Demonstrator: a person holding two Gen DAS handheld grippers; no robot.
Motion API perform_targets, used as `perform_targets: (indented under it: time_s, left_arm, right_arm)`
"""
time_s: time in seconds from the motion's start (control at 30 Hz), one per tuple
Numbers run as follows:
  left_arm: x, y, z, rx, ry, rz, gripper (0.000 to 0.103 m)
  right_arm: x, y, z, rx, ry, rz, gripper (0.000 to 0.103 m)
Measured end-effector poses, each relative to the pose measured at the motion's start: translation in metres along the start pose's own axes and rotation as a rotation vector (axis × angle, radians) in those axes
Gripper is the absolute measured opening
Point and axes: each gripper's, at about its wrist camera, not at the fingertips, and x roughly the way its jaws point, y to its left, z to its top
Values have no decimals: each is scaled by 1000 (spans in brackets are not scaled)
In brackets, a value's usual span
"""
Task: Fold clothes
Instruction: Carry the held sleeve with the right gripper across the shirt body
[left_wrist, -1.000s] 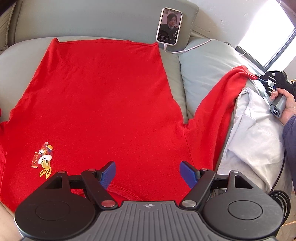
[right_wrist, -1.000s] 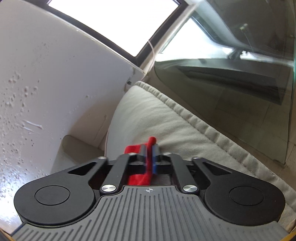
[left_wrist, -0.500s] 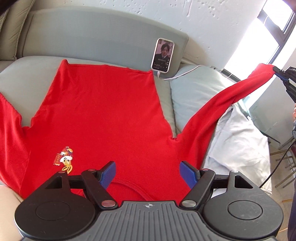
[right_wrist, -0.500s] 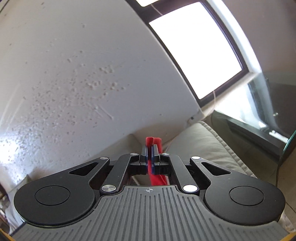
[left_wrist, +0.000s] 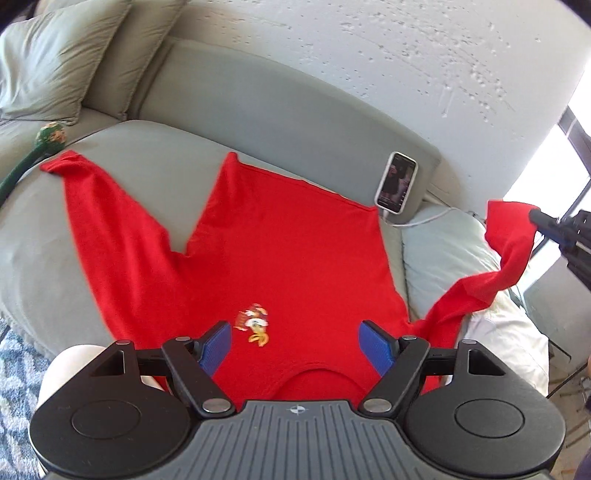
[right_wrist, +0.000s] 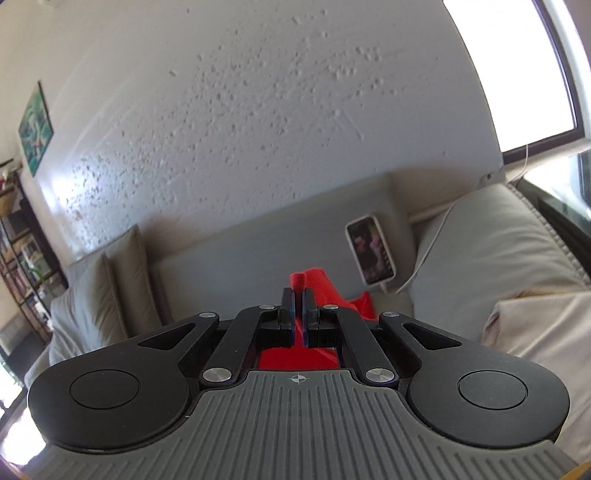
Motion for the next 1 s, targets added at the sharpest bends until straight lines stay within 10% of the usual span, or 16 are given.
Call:
perform_targets:
  time_s: [0.53,0.67,0.83,1.0]
  left_arm:
    - [-22,62,-15,-173,-32,112,74]
    - [-8,61,-19,-181,9,107,74]
    - [16,56,-22,-197,59,81,68]
    - [47,52,-24,-229,132,14,36]
  right_arm:
    - [132,109,-211,-145,663,183,18]
    - [103,85,-180,-56,595,199,45]
    - [57,25,-137,62,487,139,48]
    - [28,-43,-127,240,427,15,50]
